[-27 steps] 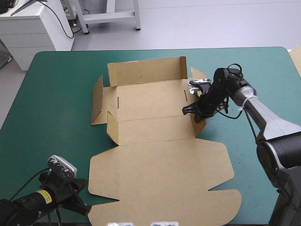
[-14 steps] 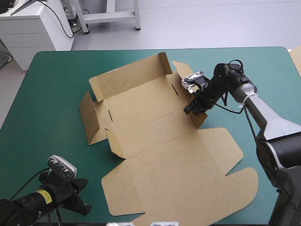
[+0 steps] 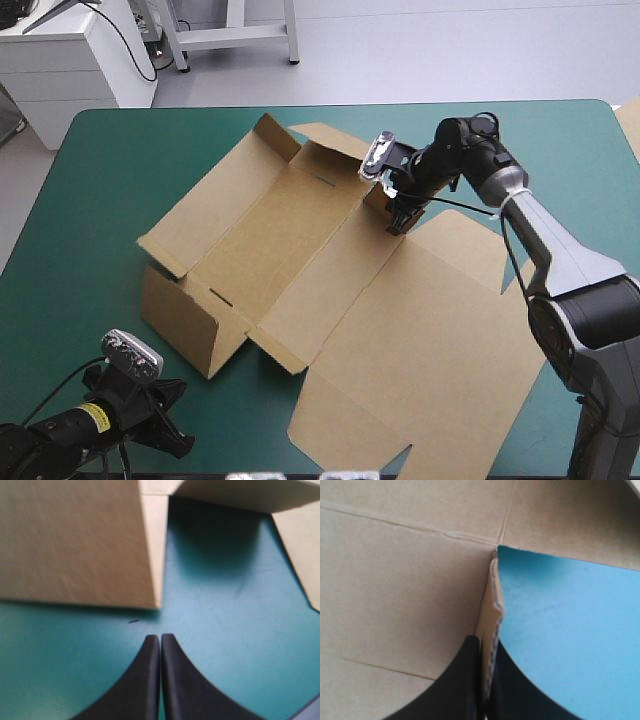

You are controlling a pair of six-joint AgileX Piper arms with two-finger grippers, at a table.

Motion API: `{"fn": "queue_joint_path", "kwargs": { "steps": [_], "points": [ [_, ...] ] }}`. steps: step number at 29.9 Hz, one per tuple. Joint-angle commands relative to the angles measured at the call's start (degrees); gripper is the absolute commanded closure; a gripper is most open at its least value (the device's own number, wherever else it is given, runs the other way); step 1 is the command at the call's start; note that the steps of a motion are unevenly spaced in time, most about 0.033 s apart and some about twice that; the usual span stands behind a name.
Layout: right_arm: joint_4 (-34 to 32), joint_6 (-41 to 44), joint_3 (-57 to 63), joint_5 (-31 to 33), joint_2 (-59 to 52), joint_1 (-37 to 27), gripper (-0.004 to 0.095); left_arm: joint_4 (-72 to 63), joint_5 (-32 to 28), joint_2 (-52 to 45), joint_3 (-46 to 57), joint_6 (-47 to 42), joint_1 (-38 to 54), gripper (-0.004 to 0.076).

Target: Fold the box

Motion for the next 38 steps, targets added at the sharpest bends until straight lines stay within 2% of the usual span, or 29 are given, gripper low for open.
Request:
{"fn": "queue_joint_path", "kwargs": {
  "steps": [1,13,19,26,30,34,38],
  "points": [
    [0.0,-4.4,-3.4,-1.8,-0.3,2.7,0.0929,-0.9,-3.0,0.5,-1.8,-0.4,-0.4,0.0731],
    [0.3,-9.8,-11.1,-1.7,3.9,12.7,0.0929,-0.8,-3.0,0.5,-1.8,-0.4,-0.4,0.0731],
    [0.6,-9.9,-11.4,-2.5,3.9,13.8,0.0929,-0.8,-3.0,0.5,-1.8,-0.4,-0.4,0.0731],
    [-2.9,-7.0,-11.4,-5.2,3.9,13.8,0.0915,-0.8,-3.0,0.5,-1.8,-0.4,-0.4,0.0731],
    [-3.0,-3.4,-11.4,-7.4,3.9,13.8,0.0824,-0.8,-3.0,0.5,-1.8,-0.4,-0.4,0.0731],
    [-3.1,-2.4,-11.4,-7.8,3.9,13.8,0.0681,-0.8,-3.1,0.5,-1.8,-0.4,-0.4,0.0731],
    [-3.3,-2.1,-11.4,-6.1,3.8,13.8,0.0647,-0.8,-3.1,0.5,-1.8,-0.4,-0.4,0.0731]
  ]
}}
